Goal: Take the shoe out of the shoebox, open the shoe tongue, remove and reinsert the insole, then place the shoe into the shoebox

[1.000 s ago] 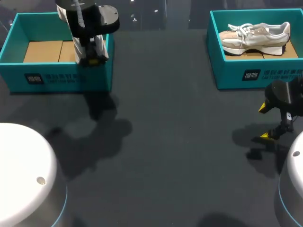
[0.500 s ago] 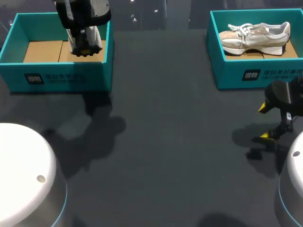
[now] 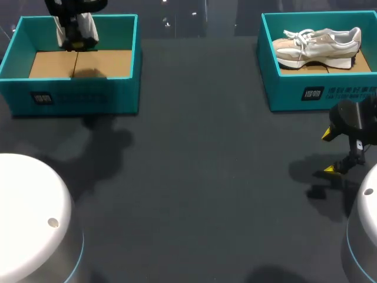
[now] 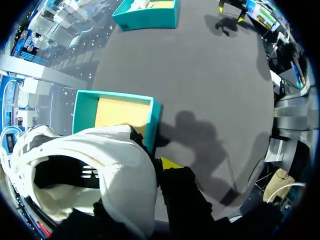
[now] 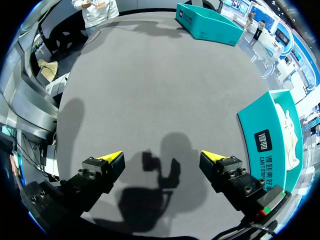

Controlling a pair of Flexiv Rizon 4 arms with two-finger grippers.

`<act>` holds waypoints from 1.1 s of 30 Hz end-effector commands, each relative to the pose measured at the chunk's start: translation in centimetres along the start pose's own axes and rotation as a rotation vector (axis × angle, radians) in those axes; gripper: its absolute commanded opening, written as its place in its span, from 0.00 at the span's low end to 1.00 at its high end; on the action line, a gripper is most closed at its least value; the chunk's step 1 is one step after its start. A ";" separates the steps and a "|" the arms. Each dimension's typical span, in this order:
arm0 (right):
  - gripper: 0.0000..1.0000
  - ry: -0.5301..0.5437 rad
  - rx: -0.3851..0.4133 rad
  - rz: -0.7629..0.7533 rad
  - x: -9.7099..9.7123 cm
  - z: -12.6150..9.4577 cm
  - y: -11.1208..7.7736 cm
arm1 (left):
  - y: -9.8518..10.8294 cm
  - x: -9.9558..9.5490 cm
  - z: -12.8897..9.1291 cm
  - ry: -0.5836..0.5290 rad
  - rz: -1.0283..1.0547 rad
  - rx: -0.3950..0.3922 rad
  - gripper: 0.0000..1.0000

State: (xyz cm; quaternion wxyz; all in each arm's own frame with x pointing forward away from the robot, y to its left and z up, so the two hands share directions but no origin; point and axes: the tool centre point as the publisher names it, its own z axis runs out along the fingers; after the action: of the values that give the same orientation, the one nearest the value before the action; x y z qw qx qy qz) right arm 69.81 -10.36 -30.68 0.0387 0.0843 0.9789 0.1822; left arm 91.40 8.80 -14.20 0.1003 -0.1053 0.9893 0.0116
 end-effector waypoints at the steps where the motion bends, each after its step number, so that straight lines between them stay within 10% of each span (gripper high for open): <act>1: 1.00 -0.003 0.004 0.001 0.2 0.0 0.0 | 1.6 -1.6 0.3 -0.007 -0.005 0.002 0.00; 24: 1.00 -0.003 0.004 0.001 0.2 0.0 0.0 | 4.5 -4.2 1.6 0.004 0.104 0.024 0.00; 33: 1.00 -0.003 0.004 0.001 0.2 0.0 0.0 | 9.5 -8.5 3.8 0.046 0.230 0.045 0.00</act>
State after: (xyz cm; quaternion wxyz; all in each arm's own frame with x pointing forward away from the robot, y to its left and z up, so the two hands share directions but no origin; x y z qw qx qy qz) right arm 69.81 -10.35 -30.68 0.0387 0.0843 0.9789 0.1822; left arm 97.11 18.53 -15.89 0.0846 0.0057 0.9963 0.0132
